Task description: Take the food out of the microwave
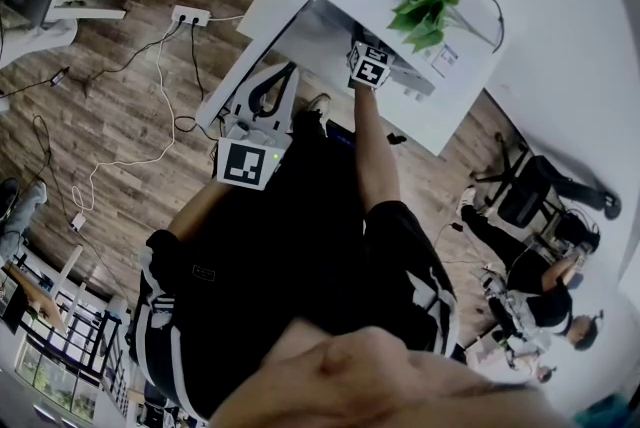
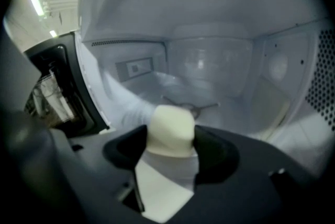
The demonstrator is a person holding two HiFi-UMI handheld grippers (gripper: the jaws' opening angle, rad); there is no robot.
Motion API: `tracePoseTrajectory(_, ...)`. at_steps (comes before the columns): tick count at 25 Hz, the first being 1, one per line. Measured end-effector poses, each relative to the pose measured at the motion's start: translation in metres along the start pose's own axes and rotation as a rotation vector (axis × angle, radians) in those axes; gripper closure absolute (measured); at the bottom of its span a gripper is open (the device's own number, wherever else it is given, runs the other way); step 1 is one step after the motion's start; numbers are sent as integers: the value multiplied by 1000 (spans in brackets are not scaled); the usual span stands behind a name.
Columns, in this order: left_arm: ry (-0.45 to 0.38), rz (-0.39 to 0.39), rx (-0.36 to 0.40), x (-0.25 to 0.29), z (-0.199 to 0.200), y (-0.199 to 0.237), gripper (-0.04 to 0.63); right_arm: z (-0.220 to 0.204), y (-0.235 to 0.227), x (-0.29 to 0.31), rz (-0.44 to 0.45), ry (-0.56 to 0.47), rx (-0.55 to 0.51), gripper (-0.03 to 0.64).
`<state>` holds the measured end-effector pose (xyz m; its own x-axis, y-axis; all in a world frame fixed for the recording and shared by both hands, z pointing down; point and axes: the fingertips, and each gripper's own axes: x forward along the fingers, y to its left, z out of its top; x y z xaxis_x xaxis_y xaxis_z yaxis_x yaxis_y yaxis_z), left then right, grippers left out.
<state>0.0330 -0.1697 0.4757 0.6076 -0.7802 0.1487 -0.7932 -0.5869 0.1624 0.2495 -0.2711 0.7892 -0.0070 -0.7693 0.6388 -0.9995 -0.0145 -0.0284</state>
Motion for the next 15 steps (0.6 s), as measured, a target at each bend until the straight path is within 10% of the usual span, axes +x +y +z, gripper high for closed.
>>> tracePoseTrajectory(15,-6,-36,-5,-14,-1,-7,563,-8,5,-29,9,-22,22,325)
